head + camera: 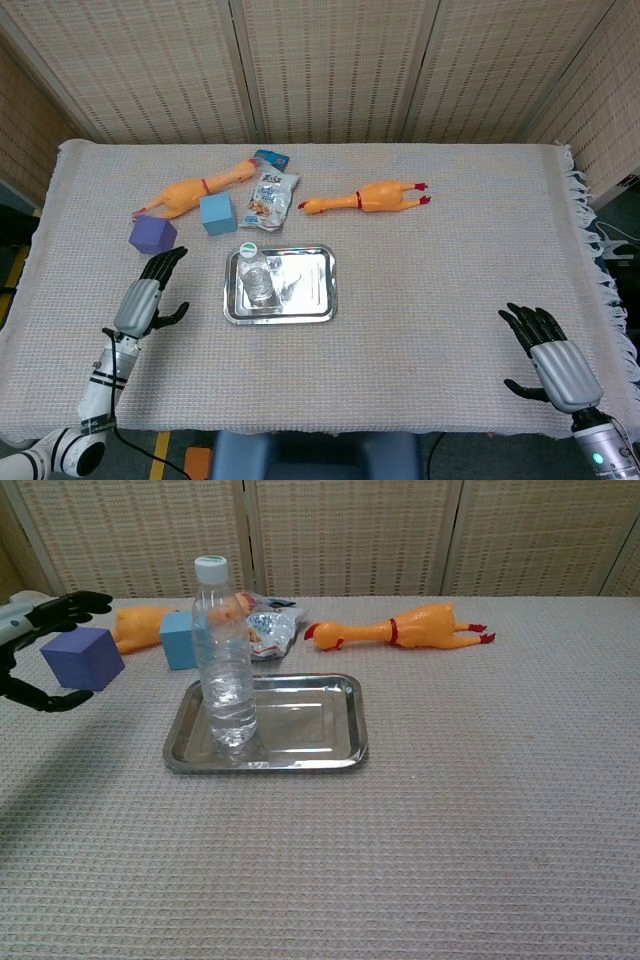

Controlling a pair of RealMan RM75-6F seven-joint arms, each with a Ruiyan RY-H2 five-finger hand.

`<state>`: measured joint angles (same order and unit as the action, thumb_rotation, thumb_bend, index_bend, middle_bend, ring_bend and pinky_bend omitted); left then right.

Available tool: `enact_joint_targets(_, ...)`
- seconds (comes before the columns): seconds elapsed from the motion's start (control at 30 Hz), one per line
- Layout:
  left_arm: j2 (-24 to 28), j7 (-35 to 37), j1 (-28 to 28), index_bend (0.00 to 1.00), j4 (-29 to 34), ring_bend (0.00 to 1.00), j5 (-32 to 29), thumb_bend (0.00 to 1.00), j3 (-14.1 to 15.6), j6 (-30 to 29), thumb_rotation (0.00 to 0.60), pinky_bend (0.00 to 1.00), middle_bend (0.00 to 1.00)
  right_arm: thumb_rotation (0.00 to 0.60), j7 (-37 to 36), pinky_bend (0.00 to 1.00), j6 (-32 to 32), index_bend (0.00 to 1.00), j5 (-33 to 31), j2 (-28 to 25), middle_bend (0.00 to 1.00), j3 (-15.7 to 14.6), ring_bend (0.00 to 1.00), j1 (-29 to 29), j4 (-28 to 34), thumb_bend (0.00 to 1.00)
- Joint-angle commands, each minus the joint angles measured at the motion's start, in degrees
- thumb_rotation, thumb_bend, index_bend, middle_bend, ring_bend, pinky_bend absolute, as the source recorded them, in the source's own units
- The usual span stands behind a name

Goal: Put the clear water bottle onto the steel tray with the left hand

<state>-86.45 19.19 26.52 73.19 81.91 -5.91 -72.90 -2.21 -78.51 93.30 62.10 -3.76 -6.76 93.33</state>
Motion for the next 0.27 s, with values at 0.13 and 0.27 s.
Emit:
enact_joint_targets(0.13, 8.42, -20.83, -13.92, 0.0, 3.1, 0.0, 8.03, 0.3, 10.82, -16.39, 0.6, 0.02, 0.0, 0.6, 3.59, 0.0, -2.32, 0.0, -1.36, 1.18, 0.0, 1.15, 0.0, 1.24, -0.32, 0.07)
enact_joint_targets(0.27, 11.18, -21.48, -16.85, 0.0, 6.37, 0.0, 7.9, 0.31, 12.32, -17.76, 0.6, 0.02, 0.0, 0.6, 5.22, 0.0, -1.89, 0.0, -2.19, 1.54, 0.0, 1.35, 0.0, 1.3, 0.21, 0.07)
